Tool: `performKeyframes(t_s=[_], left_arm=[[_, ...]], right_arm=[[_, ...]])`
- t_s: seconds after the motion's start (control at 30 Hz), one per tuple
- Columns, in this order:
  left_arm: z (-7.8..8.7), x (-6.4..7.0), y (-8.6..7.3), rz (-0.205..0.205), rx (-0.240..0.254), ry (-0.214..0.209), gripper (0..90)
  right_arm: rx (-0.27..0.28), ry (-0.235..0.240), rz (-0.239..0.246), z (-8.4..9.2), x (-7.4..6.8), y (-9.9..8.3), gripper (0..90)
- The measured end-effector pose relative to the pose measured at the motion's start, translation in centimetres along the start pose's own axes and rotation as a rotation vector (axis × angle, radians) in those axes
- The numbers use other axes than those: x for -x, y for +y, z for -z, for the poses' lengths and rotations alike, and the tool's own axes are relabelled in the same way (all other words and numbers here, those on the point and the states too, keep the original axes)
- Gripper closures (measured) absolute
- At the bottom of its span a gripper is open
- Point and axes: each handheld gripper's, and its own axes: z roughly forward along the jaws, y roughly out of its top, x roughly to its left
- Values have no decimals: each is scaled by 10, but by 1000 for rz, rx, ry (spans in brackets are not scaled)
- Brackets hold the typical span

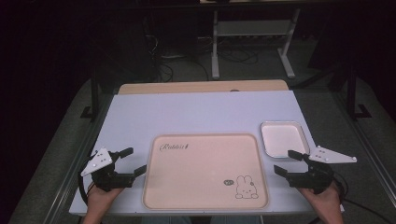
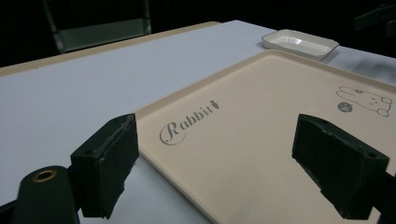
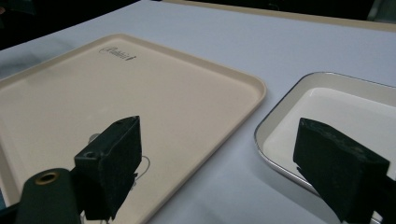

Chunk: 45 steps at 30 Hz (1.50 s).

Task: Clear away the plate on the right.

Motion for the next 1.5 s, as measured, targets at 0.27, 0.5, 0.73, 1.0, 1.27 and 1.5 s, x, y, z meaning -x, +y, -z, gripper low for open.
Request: performKeyframes(t_s=[0.27,0.5,0.73,1.0,1.27,1.5], left_arm=[[0,-1,0,3,1,3,144],[1,-1,0,5,4,4,144],[1,-2,-1,6,4,6,144],[2,-2,0,6,5,7,144],[2,-2,0,5,4,5,144],[2,-2,-1,5,2,4,144]], right_arm=[[-17,8,-35,7,10,0,147],[-33,5,-49,13,17,1,148],[-65,6,-64,20,27,4,151],[-86,3,-89,27,40,8,160],[-99,-1,-114,33,52,11,163],[-107,-17,-145,38,69,16,176]])
